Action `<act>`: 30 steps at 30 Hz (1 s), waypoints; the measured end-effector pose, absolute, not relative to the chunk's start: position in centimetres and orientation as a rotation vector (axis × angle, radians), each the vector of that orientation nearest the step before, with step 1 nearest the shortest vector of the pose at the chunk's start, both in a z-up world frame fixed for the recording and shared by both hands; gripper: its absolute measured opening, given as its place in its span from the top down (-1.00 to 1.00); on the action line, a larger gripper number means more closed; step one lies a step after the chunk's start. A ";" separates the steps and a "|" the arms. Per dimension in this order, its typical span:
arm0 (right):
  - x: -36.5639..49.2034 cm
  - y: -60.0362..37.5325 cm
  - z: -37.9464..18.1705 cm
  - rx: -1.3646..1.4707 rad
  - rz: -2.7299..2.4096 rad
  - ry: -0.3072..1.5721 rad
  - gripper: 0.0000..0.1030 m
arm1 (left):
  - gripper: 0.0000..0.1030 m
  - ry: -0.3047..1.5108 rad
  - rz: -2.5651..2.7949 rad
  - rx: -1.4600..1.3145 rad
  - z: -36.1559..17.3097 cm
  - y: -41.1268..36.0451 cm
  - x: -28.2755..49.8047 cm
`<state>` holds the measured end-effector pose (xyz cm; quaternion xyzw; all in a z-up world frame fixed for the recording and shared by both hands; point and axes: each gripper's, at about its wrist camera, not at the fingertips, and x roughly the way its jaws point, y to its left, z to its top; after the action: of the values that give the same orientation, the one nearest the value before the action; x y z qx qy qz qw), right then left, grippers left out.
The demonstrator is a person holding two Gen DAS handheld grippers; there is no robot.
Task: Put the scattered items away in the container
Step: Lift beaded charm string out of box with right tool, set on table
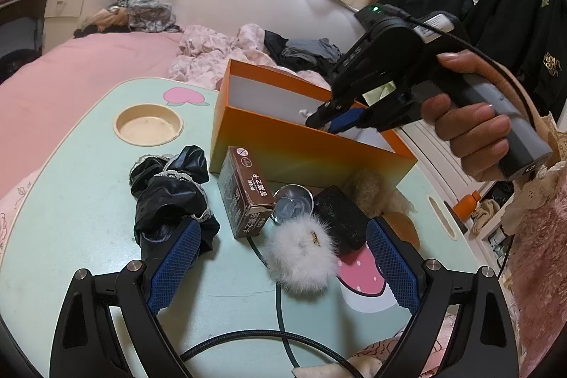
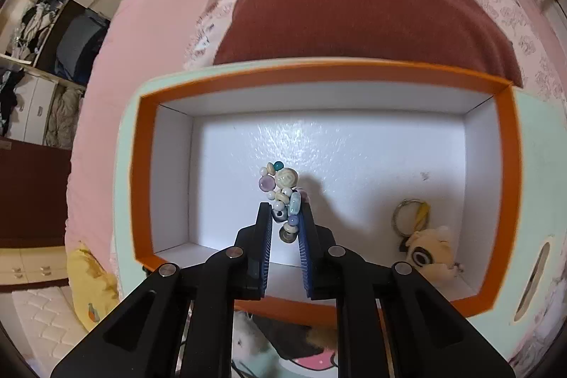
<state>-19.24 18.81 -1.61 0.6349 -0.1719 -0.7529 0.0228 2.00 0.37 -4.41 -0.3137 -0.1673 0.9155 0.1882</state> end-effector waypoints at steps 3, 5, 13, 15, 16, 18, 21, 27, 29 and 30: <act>-18.3 19.4 -0.4 1.905 -2.356 -0.540 0.70 | -0.84 -0.472 2.575 -0.881 -4.4 -0.3 2.2; -17.3 19.3 0.5 1.841 -2.363 -0.549 0.70 | -0.84 -0.474 2.574 -0.882 -4.4 -0.4 2.2; -10.9 17.9 1.9 1.600 -2.410 -0.558 0.70 | -0.84 -0.479 2.573 -0.880 -4.2 0.8 2.1; -9.1 19.1 1.3 1.582 -2.389 -0.575 0.70 | -0.84 -0.481 2.575 -0.879 -4.1 0.4 2.2; -8.3 19.0 0.8 1.573 -2.375 -0.583 0.70 | -0.84 -0.483 2.579 -0.875 -4.0 1.1 2.1; -6.8 18.6 -0.2 1.568 -2.365 -0.579 0.70 | -0.84 -0.484 2.582 -0.870 -3.9 1.9 1.9; -5.7 18.6 -1.7 1.588 -2.447 -0.537 0.70 | -0.84 -0.486 2.584 -0.867 -3.8 3.3 1.7; -4.2 19.2 -1.7 1.395 -2.629 -0.545 0.30 | -0.84 -0.482 2.586 -0.884 -3.7 3.9 1.5; -3.1 18.9 -1.3 1.317 -2.680 -0.552 -0.11 | -0.84 -0.483 2.585 -0.885 -3.4 4.1 0.7; -2.6 18.8 -1.1 1.289 -2.709 -0.540 -0.19 | -0.84 -0.485 2.583 -0.887 -3.1 3.7 -0.3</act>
<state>-2.60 18.80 -1.12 0.4223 -0.1771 -0.8878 0.0467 -0.27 3.71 -3.09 -0.3144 -0.1720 0.9155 0.1829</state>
